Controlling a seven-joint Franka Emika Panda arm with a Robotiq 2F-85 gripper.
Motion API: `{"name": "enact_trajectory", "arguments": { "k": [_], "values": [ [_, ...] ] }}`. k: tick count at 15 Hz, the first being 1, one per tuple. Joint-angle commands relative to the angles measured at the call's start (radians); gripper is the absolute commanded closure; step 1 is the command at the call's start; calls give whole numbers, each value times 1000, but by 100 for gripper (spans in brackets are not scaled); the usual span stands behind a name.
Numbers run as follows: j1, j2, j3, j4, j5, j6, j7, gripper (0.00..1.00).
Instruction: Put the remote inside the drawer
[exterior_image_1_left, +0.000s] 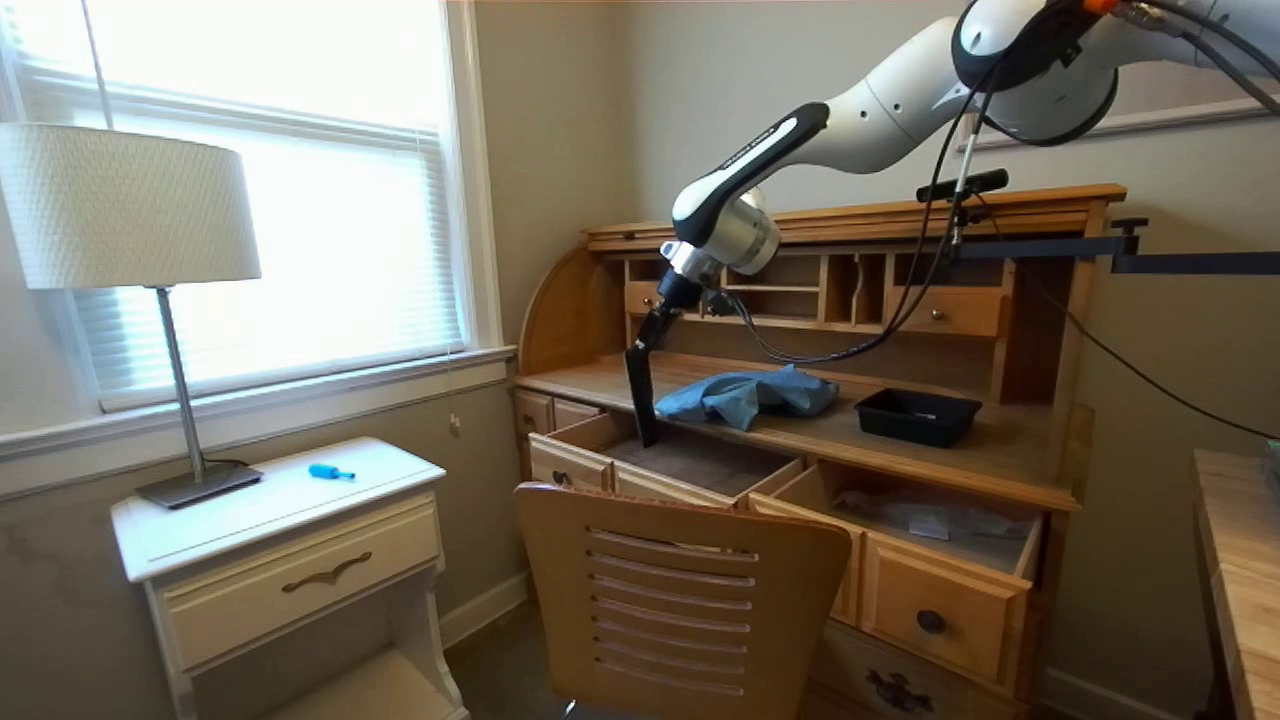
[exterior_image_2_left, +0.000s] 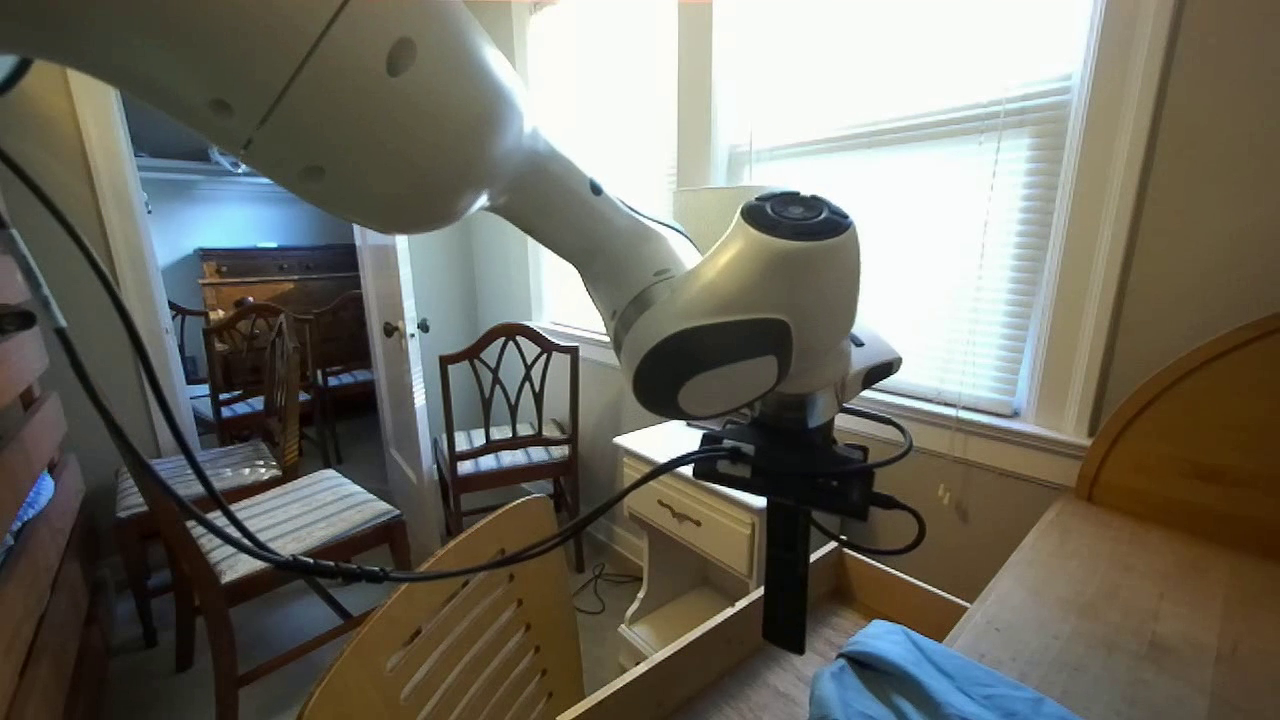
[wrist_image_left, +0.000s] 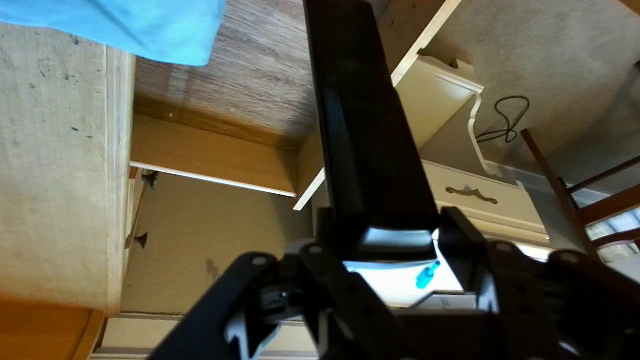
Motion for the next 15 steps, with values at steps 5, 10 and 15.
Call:
{"name": "enact_trajectory", "arguments": {
  "k": [5,10,15],
  "values": [
    [1,1,2,15,3,-17,-2,69],
    [14,13,2,31,-1,-17,-5,69],
    [40,12,-13,44,-15,-127,11,48]
  ]
}}
